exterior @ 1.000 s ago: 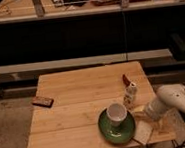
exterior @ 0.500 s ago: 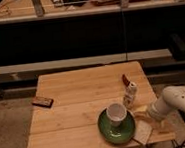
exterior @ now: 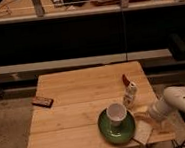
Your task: Place the white sponge in the ceramic cup
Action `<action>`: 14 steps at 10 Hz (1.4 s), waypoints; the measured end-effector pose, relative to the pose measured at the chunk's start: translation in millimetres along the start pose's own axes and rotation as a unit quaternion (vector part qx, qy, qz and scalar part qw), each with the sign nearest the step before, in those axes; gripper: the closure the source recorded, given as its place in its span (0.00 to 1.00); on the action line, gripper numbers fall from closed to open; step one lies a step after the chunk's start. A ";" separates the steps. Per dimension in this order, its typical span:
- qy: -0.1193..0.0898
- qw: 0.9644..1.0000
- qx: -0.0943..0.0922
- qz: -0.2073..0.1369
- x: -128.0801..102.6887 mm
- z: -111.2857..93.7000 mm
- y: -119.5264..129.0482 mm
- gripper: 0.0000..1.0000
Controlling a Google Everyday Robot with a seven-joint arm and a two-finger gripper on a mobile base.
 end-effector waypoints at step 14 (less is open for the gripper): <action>0.023 0.996 -0.083 0.024 -16.8 -11.0 -1.3 0.39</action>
